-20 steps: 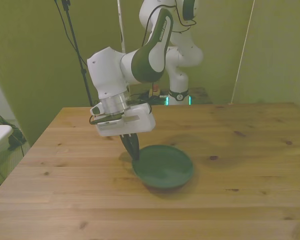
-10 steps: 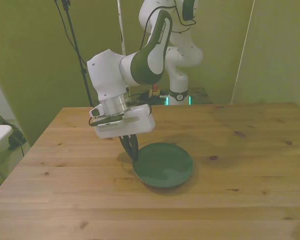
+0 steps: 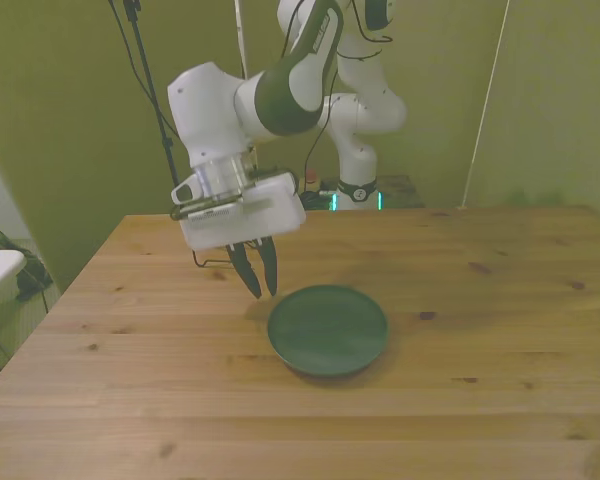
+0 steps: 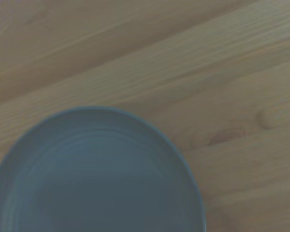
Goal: Unload the plate
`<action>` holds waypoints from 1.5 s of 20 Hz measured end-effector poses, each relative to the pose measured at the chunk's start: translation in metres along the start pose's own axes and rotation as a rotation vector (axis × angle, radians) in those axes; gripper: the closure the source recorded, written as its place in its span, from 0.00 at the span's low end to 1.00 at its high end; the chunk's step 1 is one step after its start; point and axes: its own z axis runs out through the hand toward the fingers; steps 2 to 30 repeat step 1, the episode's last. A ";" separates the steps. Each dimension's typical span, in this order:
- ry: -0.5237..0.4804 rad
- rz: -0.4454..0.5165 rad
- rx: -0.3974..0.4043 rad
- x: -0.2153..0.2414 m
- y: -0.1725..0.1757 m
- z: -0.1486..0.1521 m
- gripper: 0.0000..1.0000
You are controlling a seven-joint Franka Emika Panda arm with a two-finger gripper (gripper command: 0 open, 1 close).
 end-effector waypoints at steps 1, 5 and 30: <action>0.014 -0.018 0.007 -0.006 -0.002 -0.026 0.00; 0.014 -0.018 0.007 -0.006 -0.002 -0.026 0.00; 0.014 -0.018 0.007 -0.006 -0.002 -0.026 0.00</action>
